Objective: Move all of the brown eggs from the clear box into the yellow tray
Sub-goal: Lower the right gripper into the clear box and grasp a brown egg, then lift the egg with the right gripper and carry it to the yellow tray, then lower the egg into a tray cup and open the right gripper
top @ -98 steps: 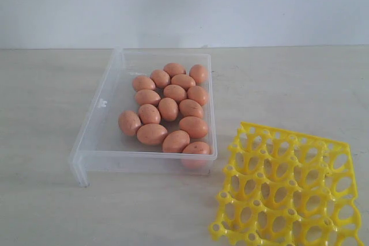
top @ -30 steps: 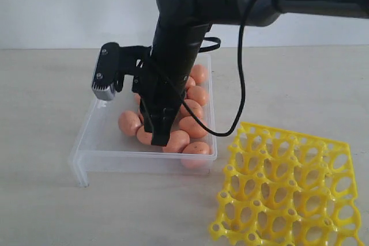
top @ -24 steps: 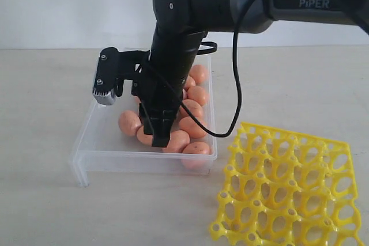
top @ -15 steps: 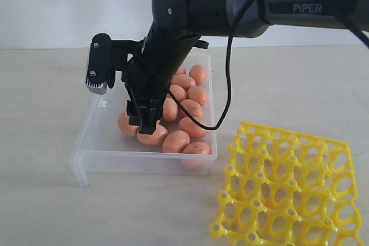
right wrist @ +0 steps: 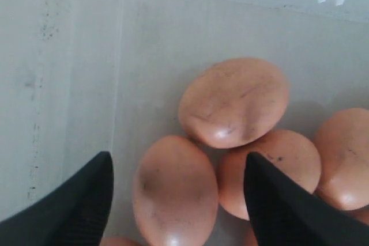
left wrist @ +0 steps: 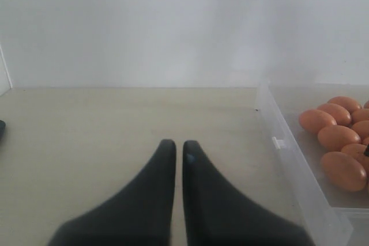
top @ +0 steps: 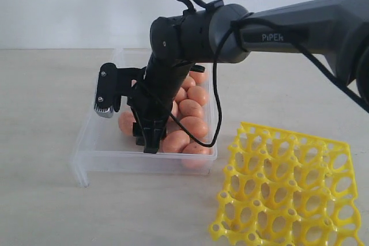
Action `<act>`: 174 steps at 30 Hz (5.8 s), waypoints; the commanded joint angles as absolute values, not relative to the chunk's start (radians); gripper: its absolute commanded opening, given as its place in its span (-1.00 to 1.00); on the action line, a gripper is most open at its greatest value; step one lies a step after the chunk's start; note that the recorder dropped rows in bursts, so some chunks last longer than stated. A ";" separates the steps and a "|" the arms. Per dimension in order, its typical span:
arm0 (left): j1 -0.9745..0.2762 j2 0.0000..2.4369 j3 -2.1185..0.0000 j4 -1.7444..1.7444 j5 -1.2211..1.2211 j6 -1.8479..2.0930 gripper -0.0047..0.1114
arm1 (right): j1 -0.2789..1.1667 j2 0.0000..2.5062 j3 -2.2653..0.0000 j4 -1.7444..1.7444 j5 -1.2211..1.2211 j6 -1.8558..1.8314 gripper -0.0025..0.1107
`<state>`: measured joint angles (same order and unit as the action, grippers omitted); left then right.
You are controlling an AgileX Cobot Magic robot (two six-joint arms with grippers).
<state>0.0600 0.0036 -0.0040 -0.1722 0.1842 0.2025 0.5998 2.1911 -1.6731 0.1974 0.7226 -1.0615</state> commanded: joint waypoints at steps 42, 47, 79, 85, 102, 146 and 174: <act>0.059 0.000 0.000 -0.171 0.179 0.203 -0.85 | 0.565 2.040 -1.653 0.636 0.651 -0.827 -0.96; 0.059 0.000 0.000 -0.171 0.179 0.203 -0.85 | 0.536 1.902 -1.447 0.917 0.367 -0.961 -0.96; 0.059 0.000 0.000 -0.171 0.179 0.203 -0.85 | -0.068 1.361 -0.592 -0.590 -0.639 0.574 -0.96; 0.059 0.000 0.000 -0.171 0.179 0.203 -0.85 | -0.236 1.606 -0.745 -1.421 -1.068 1.252 -0.96; 0.059 0.000 0.000 -0.171 0.179 0.203 -0.85 | -0.095 1.826 -0.791 -1.606 -0.946 1.115 -0.96; 0.059 0.000 0.000 -0.171 0.179 0.203 -0.85 | -0.059 1.828 -0.791 -1.497 -0.761 0.985 -0.62; 0.059 0.000 0.000 -0.171 0.179 0.203 -0.85 | -0.059 1.828 -0.791 -1.545 -0.746 0.988 -0.08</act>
